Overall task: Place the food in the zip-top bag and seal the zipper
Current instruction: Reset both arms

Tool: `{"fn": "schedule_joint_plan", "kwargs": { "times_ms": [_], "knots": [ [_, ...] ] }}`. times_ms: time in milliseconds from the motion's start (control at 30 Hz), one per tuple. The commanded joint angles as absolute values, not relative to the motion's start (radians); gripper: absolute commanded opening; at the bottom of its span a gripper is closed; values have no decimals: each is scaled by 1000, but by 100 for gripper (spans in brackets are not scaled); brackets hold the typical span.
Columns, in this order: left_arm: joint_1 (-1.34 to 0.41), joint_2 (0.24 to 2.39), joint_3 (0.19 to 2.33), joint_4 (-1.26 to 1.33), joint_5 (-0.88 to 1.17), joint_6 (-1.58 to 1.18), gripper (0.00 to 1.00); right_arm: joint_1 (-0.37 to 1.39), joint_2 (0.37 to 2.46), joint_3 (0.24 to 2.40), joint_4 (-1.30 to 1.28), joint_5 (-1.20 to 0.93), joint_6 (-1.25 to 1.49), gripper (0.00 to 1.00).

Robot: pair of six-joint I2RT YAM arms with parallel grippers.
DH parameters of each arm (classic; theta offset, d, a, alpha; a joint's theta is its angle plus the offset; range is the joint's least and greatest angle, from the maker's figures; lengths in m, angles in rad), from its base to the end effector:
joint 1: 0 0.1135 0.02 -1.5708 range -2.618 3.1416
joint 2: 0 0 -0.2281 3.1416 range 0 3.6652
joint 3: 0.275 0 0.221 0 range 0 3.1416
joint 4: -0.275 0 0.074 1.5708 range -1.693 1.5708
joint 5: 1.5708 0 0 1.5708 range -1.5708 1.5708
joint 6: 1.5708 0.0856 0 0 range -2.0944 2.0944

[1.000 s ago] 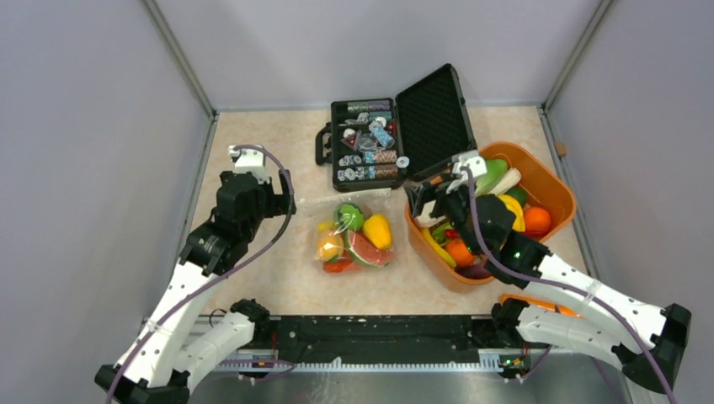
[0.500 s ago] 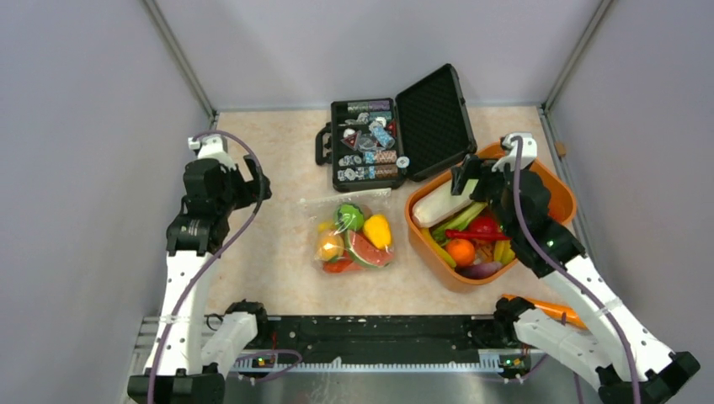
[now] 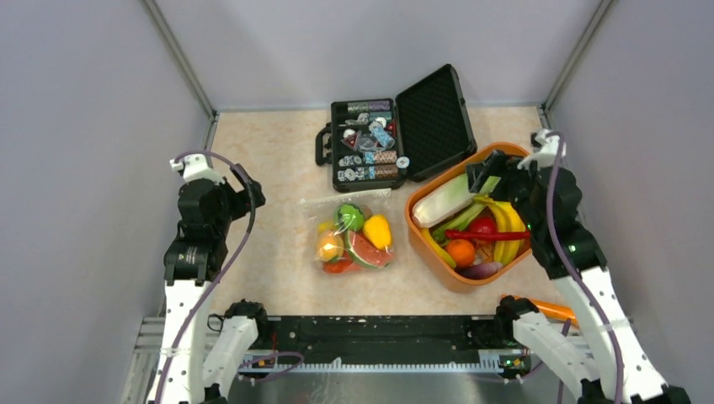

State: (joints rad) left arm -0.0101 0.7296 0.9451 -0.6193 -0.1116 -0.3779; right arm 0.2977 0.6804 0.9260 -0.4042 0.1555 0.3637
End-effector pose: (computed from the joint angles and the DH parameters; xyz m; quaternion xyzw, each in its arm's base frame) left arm 0.1913 0.0076 0.3072 -0.1826 0.8136 -0.0604 0.5487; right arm 0.1865 0.0433 0.3419 0.0754 0.7565 0.1542 0.6310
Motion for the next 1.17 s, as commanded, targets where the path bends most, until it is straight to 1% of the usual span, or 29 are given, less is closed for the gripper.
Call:
{"fn": "schedule_joint_plan", "kwargs": {
  "times_ms": [0, 67, 167, 267, 533, 667, 767, 1033, 1133],
  "knots": [
    [-6, 726, 951, -550, -190, -421, 99, 293, 854, 1010, -532, 17, 371, 94],
    [-6, 733, 951, -557, -200, -385, 99, 292, 851, 989, -532, 35, 421, 94],
    [-7, 743, 946, -567, -228, -380, 99, 292, 787, 889, -419, -74, 444, 94],
    [-6, 757, 948, -572, -227, -387, 99, 292, 729, 845, -344, -98, 453, 94],
    [-6, 774, 967, -546, -192, -390, 99, 292, 730, 941, -407, -60, 371, 95],
    [-6, 784, 975, -560, -229, -437, 99, 291, 734, 916, -388, -90, 392, 95],
    [-6, 782, 976, -558, -235, -418, 99, 293, 745, 904, -380, -88, 407, 95],
    [-6, 795, 1022, -577, -283, -467, 99, 292, 775, 917, -350, -134, 436, 95],
    [-6, 797, 1032, -579, -273, -454, 99, 292, 779, 931, -356, -132, 436, 95]
  ]
}}
